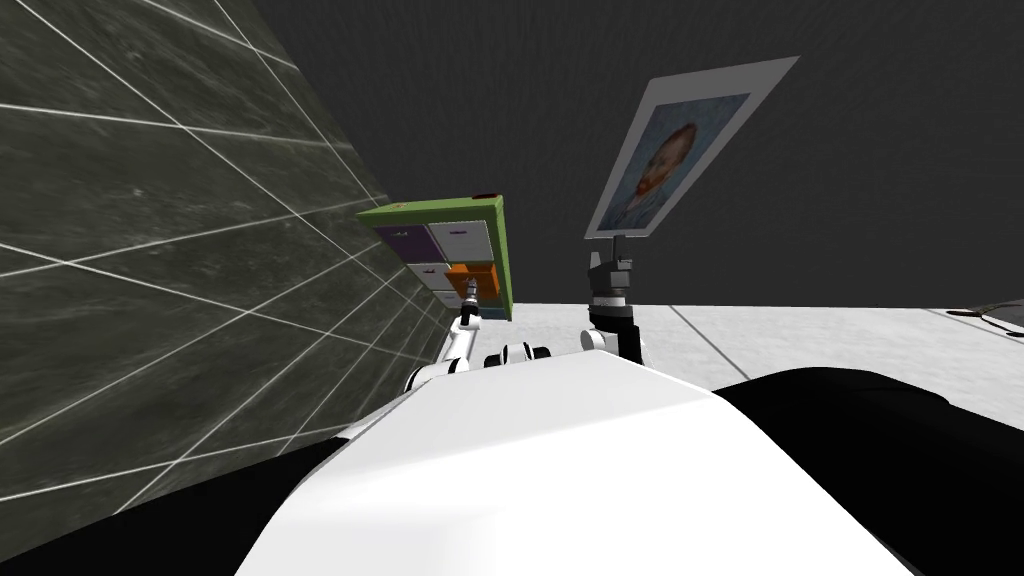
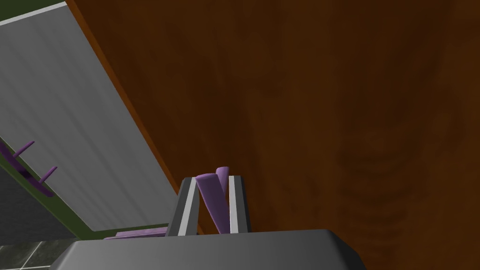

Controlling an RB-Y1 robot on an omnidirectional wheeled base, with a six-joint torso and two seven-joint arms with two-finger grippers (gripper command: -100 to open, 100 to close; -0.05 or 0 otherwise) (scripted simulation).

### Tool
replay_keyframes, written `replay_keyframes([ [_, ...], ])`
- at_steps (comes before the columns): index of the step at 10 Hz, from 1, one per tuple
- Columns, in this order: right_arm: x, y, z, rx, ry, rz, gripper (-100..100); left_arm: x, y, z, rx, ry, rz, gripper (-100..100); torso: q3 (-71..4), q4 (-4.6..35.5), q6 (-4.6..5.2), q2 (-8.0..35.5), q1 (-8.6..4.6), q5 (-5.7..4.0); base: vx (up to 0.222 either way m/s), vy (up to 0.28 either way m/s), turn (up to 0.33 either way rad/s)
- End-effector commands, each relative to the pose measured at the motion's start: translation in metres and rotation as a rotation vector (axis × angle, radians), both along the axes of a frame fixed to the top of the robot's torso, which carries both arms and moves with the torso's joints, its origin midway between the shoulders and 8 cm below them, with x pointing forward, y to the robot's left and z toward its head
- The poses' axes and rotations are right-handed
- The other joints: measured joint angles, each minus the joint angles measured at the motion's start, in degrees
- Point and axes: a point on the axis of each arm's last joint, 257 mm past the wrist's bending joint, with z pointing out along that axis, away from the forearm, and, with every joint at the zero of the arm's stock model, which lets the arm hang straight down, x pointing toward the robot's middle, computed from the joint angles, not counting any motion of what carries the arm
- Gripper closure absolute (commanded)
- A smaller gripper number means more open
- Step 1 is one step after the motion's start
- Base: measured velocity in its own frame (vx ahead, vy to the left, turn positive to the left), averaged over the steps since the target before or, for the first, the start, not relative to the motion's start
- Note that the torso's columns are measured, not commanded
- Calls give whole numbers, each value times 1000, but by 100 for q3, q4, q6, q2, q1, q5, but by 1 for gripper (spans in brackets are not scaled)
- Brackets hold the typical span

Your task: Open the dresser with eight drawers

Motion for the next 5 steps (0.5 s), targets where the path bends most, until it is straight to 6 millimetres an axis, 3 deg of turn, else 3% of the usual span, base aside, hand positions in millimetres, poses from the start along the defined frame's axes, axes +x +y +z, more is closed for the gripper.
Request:
replay_keyframes([
  [1, 0, 0, 0, 0, 0, 0, 0, 3, -2, -3, -3, 9, -3, 100, -7, -9, 4, -14, -9, 0, -17, 4, -1],
  [2, 0, 0, 0, 0, 0, 0, 0, -10, 30, -15, -14, 15, 24, 100, -14, -12, 7, -23, -12, -1, -29, -50, -175],
  [3, 0, 0, 0, 0, 0, 0, 0, -9, 42, -17, -11, 20, 37, 100, -20, -44, 1, -34, -11, 7, -30, -87, -102],
  [4, 0, 0, 0, 0, 0, 0, 0, -11, 41, -27, -12, 43, 37, 100, -30, -44, 3, -47, -6, 8, -9, -62, 10],
  [5, 0, 0, 0, 0, 0, 0, 0, -11, 42, -20, -11, 27, 38, 100, -34, -53, 10, -55, 6, 16, 4, -28, 13],
])
